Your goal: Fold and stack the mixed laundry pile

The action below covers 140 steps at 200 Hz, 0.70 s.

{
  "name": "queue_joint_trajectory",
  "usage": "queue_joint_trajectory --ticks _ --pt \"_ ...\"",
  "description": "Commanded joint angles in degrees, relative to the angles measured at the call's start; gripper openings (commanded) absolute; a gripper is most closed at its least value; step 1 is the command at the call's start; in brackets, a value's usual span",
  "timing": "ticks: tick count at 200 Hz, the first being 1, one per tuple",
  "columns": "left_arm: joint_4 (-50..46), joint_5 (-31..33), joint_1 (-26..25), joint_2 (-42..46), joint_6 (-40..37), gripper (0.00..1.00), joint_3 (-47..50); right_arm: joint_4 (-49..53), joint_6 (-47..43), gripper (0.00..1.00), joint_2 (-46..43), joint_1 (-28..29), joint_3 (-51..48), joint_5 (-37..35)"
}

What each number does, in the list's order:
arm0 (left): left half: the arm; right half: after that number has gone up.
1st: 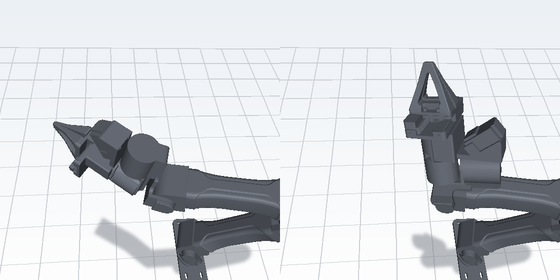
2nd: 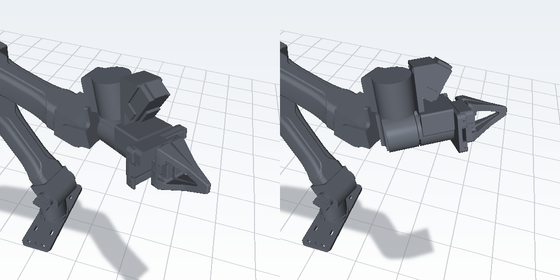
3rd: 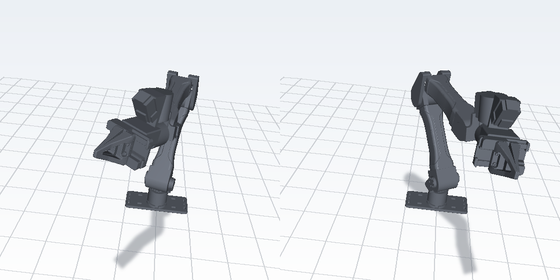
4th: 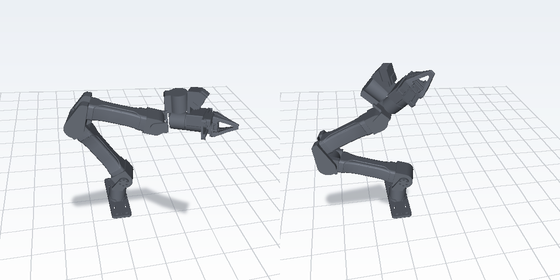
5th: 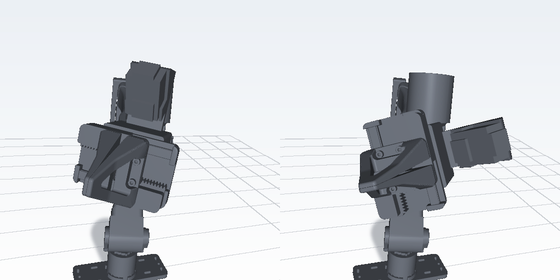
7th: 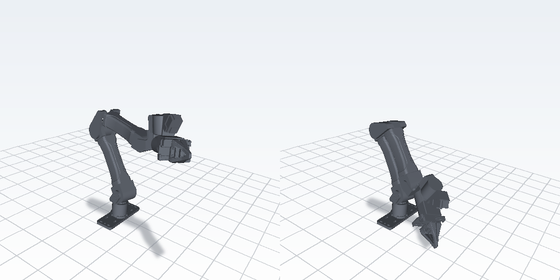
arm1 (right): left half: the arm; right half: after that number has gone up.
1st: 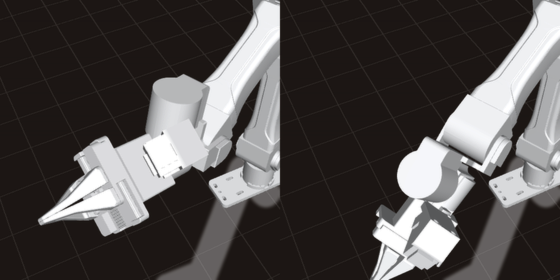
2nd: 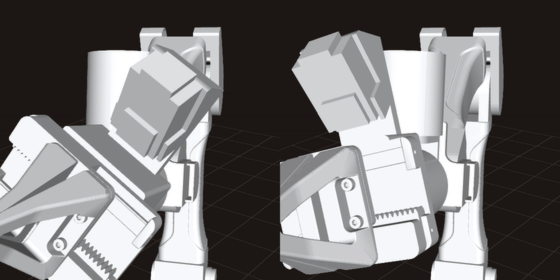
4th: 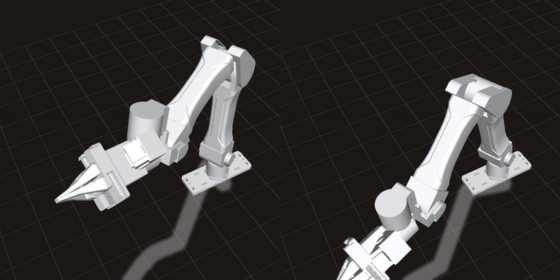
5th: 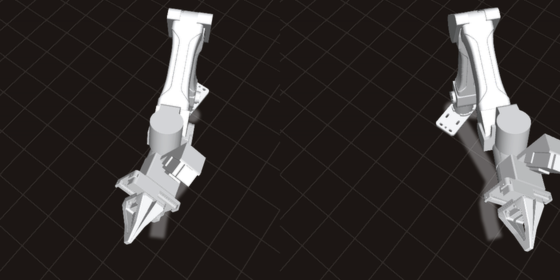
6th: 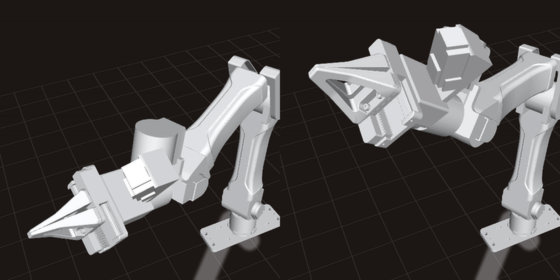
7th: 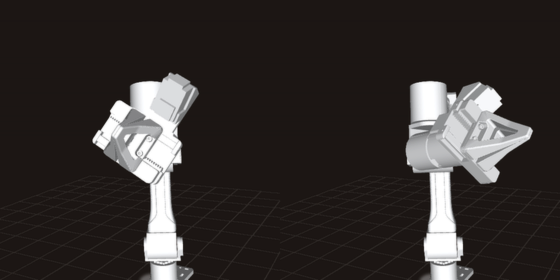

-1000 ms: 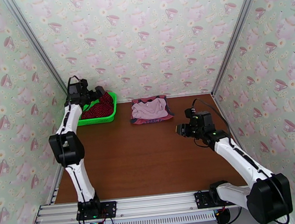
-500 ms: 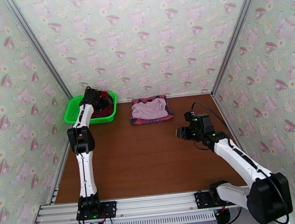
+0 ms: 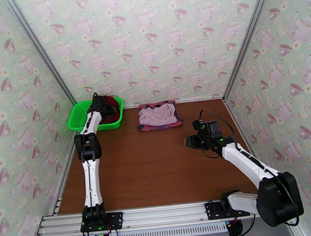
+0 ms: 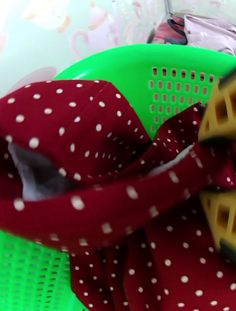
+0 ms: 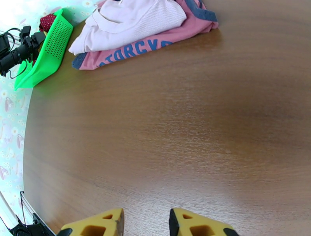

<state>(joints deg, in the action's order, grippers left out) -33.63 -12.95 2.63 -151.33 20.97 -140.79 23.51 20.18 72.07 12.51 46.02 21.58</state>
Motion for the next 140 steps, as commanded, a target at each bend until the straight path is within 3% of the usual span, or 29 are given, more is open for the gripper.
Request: queue_joint_trajectory --ticks 1,93,140 --pt "1.58 1.23 -0.32 0.22 0.01 0.00 -2.30 -0.51 -0.51 0.36 1.01 0.15 0.70 1.65" --pt "-9.80 -0.61 1.73 23.48 -11.54 0.00 -3.92 -4.43 -2.96 0.35 1.83 5.06 2.34 8.71" --pt "-14.03 -4.77 2.28 29.23 -10.15 0.00 -6.89 -5.75 -8.06 0.47 3.73 11.41 7.91 12.99"
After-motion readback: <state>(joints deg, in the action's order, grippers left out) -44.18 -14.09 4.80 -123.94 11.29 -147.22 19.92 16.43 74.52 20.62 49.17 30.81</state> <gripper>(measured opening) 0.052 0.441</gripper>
